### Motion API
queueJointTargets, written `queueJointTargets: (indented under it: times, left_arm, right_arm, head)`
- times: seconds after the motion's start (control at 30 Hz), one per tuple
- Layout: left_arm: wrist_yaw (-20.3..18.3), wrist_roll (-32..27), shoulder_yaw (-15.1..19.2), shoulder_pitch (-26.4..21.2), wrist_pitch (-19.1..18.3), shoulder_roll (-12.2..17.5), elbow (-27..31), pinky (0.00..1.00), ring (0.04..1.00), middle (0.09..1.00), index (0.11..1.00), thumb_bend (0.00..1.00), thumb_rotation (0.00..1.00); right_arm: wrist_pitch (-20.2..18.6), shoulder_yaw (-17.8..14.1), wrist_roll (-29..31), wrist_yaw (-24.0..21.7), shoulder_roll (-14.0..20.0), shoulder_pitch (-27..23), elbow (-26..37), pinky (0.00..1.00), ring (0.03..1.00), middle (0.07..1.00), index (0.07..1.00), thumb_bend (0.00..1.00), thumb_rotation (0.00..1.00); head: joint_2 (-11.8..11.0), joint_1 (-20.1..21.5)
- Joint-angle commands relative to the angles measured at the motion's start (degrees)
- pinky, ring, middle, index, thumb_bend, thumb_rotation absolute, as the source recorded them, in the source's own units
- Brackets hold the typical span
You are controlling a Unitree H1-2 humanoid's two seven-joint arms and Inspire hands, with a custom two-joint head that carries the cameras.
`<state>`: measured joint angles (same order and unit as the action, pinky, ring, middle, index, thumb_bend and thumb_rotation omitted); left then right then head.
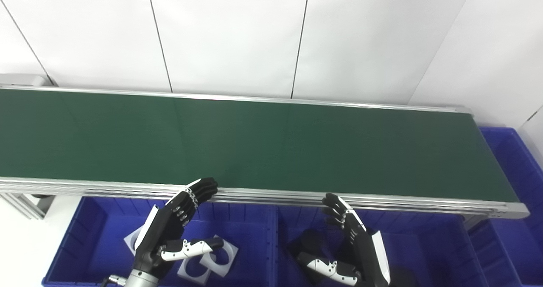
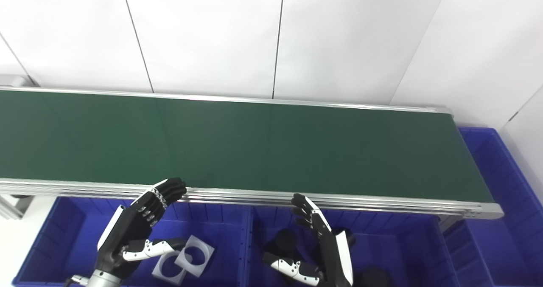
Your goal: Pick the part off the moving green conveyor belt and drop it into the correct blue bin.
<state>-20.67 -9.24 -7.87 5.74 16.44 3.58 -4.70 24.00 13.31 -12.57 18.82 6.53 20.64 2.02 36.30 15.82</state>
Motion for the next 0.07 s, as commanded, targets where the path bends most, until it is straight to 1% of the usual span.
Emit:
queueJointTargets:
  times: [0.0,0.03]
  left_arm:
    - [0.5,0.2,0.0,-0.7,0.3,0.2,0.7,0.88,0.833,0.826,0.808,0.71,0.06]
    - [0.5,0.1,0.0,-0.8,0.3,0.2,0.5,0.89,0.835,0.828,0.808,0.71,0.06]
  right_arm:
    - [2.9,-0.3,-0.1,-0.2,-0.5,-0.4,0.6,0.71,0.781,0.822,0.845,0.68,0.07]
    - [2.9,-0.3,-0.2,-0.2,-0.5,-0.5,0.3,0.71,0.781,0.823,0.845,0.68,0.07]
  head:
    - [0.2,-0.1]
    - [0.2,-0.1]
